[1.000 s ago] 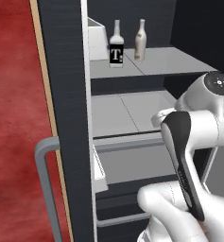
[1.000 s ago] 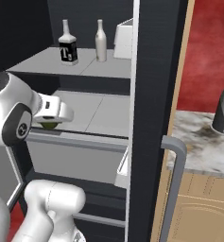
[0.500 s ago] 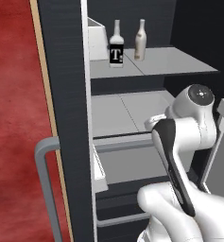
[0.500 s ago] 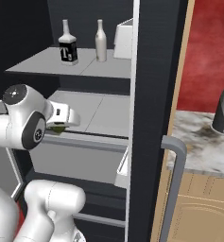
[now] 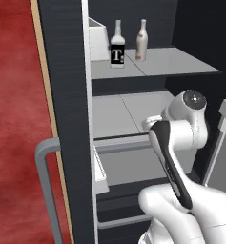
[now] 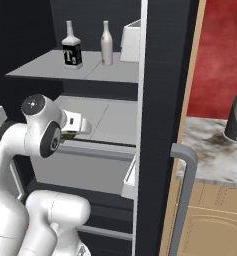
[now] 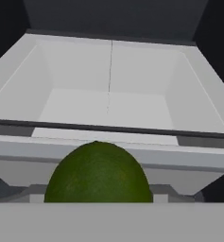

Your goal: Place the liquors on the top shelf of the fridge to keep them out of children's reach, and place the lime on lower shelves for easy access.

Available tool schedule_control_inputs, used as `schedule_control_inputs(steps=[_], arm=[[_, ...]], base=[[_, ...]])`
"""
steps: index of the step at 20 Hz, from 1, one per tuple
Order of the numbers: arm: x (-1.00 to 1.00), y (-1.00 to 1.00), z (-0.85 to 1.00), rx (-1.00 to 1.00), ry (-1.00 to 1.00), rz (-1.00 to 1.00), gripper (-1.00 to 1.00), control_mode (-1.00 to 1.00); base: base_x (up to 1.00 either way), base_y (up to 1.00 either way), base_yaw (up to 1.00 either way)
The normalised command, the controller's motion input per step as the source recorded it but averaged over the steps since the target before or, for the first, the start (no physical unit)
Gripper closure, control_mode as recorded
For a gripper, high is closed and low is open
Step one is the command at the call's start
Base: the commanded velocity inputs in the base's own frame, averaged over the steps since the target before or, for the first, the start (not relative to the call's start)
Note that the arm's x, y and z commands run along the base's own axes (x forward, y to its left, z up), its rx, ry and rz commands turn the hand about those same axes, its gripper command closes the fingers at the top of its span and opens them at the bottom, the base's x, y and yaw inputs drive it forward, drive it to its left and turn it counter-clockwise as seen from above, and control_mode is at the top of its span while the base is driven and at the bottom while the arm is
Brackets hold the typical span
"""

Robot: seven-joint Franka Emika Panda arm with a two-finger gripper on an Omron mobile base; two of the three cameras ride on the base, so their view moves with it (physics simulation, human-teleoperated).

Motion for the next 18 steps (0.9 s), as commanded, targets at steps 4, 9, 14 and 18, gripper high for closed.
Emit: schedule_control_inputs(steps=[4, 9, 14, 18], arm=[[0.46, 0.0, -0.06, 0.06, 0.01, 0.0, 1.0, -1.0], [0.46, 0.0, -0.05, 0.05, 0.01, 0.0, 1.0, -1.0], [0.41, 0.0, -0.17, 0.0, 0.0, 0.0, 1.0, -1.0], [0.4, 0.0, -0.27, 0.0, 0.0, 0.0, 1.0, -1.0]], base=[[0.0, 0.0, 0.0], [0.0, 0.0, 0.0], [0.0, 0.0, 0.0], [0.0, 0.0, 0.0]])
